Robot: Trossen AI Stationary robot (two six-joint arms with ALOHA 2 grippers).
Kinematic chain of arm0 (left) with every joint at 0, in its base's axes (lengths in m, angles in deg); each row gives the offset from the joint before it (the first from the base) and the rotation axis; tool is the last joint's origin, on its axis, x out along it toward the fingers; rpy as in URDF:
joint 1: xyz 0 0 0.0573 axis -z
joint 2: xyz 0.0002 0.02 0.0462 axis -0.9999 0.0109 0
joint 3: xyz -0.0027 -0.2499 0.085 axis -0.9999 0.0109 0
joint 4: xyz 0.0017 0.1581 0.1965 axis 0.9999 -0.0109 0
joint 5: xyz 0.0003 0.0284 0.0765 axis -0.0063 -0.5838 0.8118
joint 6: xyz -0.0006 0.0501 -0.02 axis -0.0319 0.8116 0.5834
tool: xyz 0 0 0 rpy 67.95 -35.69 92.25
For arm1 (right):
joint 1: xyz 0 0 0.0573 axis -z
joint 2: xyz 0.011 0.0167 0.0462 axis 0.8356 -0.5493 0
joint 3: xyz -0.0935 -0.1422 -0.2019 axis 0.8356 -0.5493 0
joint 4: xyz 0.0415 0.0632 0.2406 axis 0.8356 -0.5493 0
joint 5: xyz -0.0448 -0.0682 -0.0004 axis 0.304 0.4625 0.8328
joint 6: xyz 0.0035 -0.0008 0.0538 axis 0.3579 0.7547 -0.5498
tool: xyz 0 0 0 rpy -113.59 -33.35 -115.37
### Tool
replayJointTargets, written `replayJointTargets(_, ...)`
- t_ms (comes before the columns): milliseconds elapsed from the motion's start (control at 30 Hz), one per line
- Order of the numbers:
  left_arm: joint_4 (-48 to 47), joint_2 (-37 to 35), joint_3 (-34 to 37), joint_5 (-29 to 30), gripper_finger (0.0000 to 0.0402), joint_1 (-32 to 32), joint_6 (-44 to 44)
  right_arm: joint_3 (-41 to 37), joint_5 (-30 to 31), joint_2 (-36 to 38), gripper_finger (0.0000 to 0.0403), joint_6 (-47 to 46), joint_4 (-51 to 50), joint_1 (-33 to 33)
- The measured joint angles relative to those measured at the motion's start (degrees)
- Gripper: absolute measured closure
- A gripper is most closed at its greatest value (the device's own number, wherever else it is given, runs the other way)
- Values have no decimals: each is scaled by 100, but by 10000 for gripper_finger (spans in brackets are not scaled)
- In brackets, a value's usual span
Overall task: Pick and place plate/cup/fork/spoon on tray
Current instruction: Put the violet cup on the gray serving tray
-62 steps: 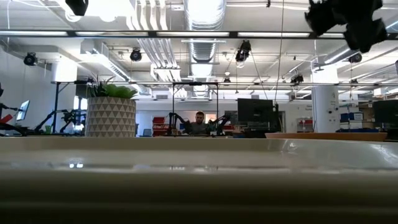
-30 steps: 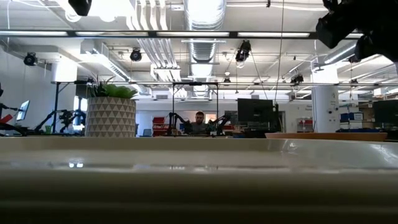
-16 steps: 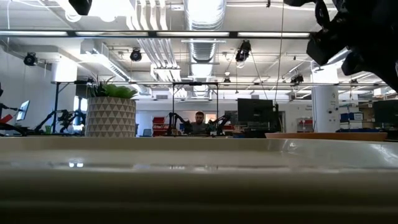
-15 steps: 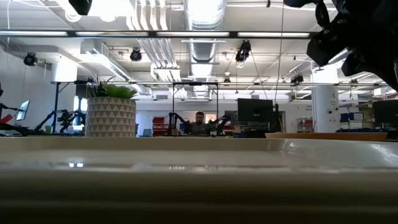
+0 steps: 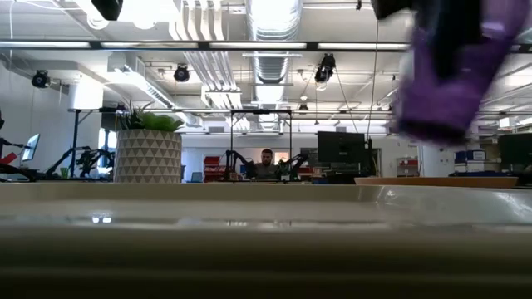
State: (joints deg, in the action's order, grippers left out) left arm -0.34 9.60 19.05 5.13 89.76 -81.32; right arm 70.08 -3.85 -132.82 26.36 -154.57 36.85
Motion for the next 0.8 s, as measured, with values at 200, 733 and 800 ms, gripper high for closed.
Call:
replayJointTargets(200, -7, -6, 0, 0, 274, 0, 2, 1398, 828, 38, 394, 955, 831, 208)
replayJointTargets(733, -1497, -1051, -348, 2, 274, 0, 55, 3890, -963, -2192, 395, 3279, 1939, 1648)
replayJointTargets(800, -1730, -1260, -425, 2, 274, 0, 59, 4299, -1262, -2677, 395, 3347, 1923, 1746)
